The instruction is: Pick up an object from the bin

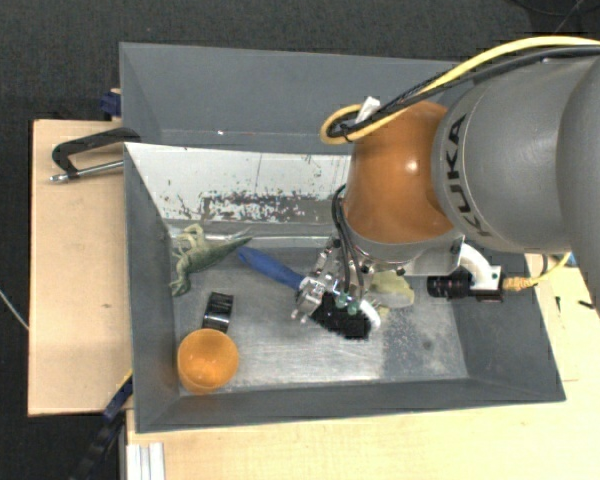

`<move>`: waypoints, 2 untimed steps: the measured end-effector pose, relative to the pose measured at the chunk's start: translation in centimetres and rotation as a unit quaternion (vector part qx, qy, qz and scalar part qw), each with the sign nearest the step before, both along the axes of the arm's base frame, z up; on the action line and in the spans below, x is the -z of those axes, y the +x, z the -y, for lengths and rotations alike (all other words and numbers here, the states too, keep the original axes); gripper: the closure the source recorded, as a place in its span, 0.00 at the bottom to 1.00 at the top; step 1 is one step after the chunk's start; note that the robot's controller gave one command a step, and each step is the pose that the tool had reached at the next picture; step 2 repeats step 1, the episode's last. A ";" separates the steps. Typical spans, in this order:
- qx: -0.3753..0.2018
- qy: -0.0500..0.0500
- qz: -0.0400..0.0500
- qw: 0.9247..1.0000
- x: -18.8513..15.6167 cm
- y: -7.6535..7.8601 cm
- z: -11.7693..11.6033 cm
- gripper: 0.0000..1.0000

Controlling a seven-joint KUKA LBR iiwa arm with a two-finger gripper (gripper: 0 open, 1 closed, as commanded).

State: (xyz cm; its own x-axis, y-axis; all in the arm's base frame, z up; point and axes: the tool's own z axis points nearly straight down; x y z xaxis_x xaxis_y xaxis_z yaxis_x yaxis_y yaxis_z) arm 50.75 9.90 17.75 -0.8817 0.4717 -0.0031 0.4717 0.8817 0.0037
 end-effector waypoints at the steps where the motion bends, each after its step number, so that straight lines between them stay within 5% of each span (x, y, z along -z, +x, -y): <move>1: -0.001 0.000 0.000 1.000 -1.4 0.1 -0.1 1.00; 2: -0.001 0.000 0.000 1.000 -1.4 0.1 -0.1 1.00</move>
Offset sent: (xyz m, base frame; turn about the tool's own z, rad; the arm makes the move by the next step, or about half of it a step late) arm 0.0000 0.0000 0.0131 0.0000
